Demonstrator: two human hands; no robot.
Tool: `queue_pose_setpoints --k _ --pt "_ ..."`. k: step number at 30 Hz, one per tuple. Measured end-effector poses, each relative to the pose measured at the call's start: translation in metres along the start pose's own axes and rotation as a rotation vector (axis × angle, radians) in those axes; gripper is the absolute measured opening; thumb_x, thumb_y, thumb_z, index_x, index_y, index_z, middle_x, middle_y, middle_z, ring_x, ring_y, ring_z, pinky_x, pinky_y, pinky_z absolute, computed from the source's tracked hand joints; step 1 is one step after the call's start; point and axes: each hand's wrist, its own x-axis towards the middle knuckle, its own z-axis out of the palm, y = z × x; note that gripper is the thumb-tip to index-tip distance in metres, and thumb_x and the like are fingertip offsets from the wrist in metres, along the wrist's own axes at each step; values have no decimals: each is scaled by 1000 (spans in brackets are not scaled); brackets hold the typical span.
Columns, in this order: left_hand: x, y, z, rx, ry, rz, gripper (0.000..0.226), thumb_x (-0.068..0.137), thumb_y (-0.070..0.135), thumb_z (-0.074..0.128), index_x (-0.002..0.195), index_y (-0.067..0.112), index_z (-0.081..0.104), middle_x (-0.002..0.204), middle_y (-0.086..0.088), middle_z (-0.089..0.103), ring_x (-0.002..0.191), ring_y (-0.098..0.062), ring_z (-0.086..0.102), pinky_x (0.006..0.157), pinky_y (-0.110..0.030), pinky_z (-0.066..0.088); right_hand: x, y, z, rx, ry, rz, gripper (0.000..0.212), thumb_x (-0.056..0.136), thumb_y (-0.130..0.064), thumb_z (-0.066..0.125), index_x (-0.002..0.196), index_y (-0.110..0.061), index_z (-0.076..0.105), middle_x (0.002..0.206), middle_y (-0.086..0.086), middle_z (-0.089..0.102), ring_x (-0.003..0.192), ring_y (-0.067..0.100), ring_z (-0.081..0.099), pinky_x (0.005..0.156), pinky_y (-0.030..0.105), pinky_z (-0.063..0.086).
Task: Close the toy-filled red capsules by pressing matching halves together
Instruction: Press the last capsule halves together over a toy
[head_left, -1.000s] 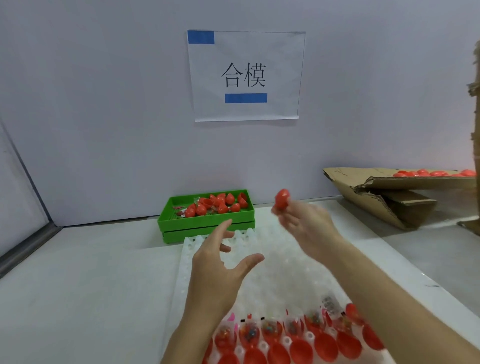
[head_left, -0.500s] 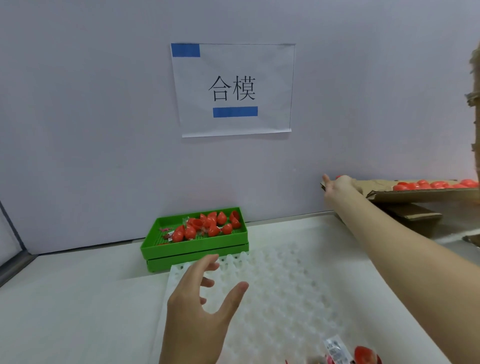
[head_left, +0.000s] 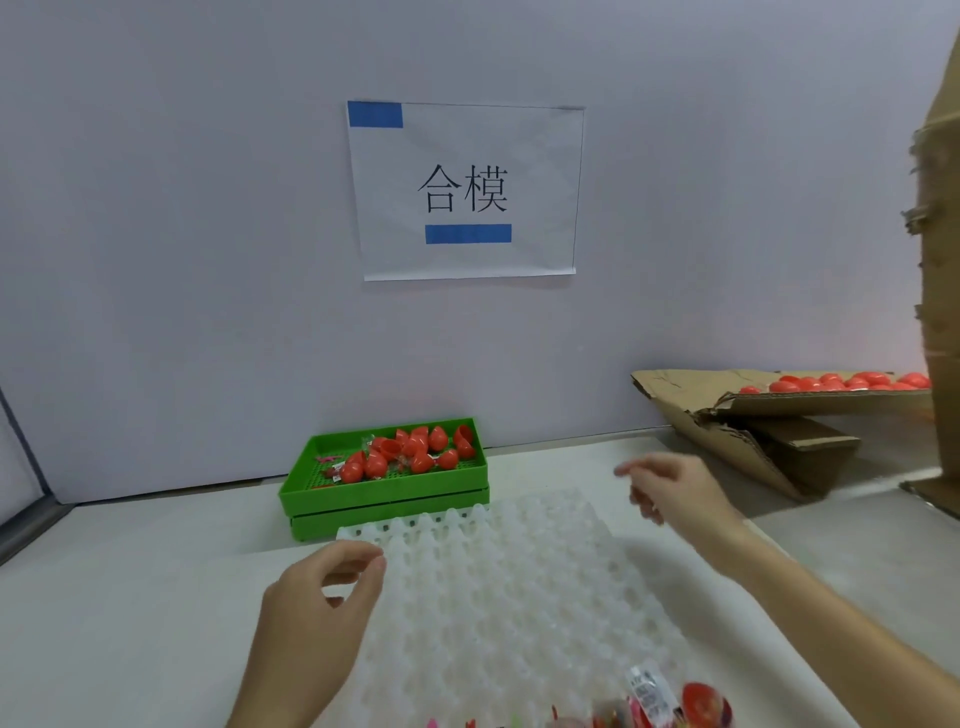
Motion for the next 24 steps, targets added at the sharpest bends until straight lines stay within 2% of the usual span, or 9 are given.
queue_pose_setpoints --k 2,5,8,10,12,15,18,21,24 --pt "2 -9 -5 -17 20 -48 12 91 16 69 87 27 72 91 7 73 95 -11 65 80 -27 49 -26 18 3 -100 0 -67 24 98 -11 58 88 -24 76 67 -1 67 62 11 58 58 25 45" --pt "4 -22 -9 -45 43 -112 11 92 14 67 96 23 72 101 5 71 101 -16 65 86 -29 47 -55 26 13 -41 9 -83 25 98 -13 60 95 -32 75 89 -10 71 87 6 65 72 23 51" --pt "3 -32 -9 -82 20 -158 14 93 11 66 100 21 73 104 5 72 103 -12 64 90 -30 47 -67 22 18 -87 -64 -143 24 98 -13 61 104 -33 73 104 -17 70 97 -4 61 75 17 49" --pt "1 -35 -7 -136 36 -176 18 94 7 64 101 21 73 105 6 72 105 -11 64 93 -29 46 -70 20 18 -166 -139 -187 22 98 -14 61 106 -31 74 108 -20 67 102 -2 61 77 16 49" --pt "-3 -36 -4 -219 72 -201 22 94 3 61 98 20 73 104 7 72 104 -8 63 90 -26 45 -70 19 18 -220 -160 -209 22 98 -13 61 104 -29 74 111 -20 66 105 2 60 79 17 50" --pt "-10 -41 -6 -298 124 -238 24 94 0 60 93 18 76 97 8 75 97 -4 66 81 -20 47 -70 20 18 -243 -148 -224 23 97 -10 60 101 -26 75 109 -15 67 106 5 60 76 12 47" --pt "-12 -45 -9 -365 140 -272 26 93 1 58 91 16 79 94 9 77 87 0 69 76 -22 51 -68 19 18 -246 -142 -238 25 97 -8 59 99 -28 74 108 -12 67 101 0 58 73 7 43" --pt "-14 -46 -8 -357 136 -249 27 93 0 58 88 16 79 95 14 76 88 8 68 76 -19 49 -69 22 19 -243 -135 -228 25 96 -8 59 98 -28 74 108 -11 68 98 -6 56 71 5 42" --pt "-13 -49 -7 -356 136 -229 27 93 0 58 88 16 78 96 14 76 90 10 66 80 -18 48 -68 23 19 -232 -130 -228 24 96 -7 59 99 -25 75 109 -9 69 102 2 57 74 6 41"
